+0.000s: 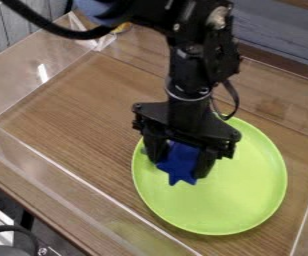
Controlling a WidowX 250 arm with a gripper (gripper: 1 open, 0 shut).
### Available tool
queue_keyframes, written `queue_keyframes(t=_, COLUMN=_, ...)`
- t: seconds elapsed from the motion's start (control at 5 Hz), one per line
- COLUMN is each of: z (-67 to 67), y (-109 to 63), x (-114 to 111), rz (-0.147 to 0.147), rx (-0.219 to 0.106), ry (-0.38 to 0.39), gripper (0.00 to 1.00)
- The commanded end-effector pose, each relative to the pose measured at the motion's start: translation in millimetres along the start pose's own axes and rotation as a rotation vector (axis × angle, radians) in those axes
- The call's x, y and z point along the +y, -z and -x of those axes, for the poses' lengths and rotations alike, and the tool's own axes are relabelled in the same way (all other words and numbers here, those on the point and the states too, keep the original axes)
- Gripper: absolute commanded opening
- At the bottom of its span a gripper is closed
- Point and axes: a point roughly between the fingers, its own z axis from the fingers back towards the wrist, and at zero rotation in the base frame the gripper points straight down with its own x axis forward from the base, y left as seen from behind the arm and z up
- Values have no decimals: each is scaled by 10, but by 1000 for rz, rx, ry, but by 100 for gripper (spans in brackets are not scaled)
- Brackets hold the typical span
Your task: Remove the blue object from inside the green plate and put it on the table
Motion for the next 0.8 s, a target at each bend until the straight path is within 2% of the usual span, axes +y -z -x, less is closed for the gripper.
queue_keyframes(t=0.0, z=5, y=-170, x=64, rz=21, rx=-34, ry=55, gripper=0)
queue_keyframes(t=0.2, z=70, y=-281, x=180, rz=29, rx=-37, ry=112, gripper=0)
queue_keyframes(t=0.6, z=-211, y=-431, x=689, rz=26, rx=-65, ry=85, gripper=0)
